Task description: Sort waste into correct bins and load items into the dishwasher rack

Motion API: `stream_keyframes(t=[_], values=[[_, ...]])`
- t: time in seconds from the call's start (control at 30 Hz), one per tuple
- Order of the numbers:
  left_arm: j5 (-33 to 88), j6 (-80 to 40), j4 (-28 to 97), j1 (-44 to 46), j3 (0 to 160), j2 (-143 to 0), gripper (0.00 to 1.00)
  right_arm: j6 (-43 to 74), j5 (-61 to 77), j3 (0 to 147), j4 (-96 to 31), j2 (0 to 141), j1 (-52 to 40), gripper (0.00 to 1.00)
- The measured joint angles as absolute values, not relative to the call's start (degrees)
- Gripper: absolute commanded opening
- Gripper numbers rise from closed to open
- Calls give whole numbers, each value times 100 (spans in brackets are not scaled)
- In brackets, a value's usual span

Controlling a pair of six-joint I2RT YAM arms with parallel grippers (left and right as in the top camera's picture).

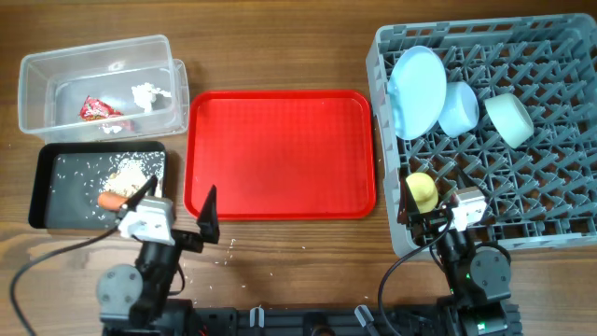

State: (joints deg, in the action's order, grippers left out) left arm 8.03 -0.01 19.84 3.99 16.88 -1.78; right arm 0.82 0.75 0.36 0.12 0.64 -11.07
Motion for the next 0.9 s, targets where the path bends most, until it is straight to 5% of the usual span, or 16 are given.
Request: stream_keyframes(t=[0.3,0.9], values=[[888,1,1358,401,454,-84,100,80,75,36,12,64,-1107,100],[891,1,1278,440,445,-82,100,80,75,36,12,64,-1107,100]])
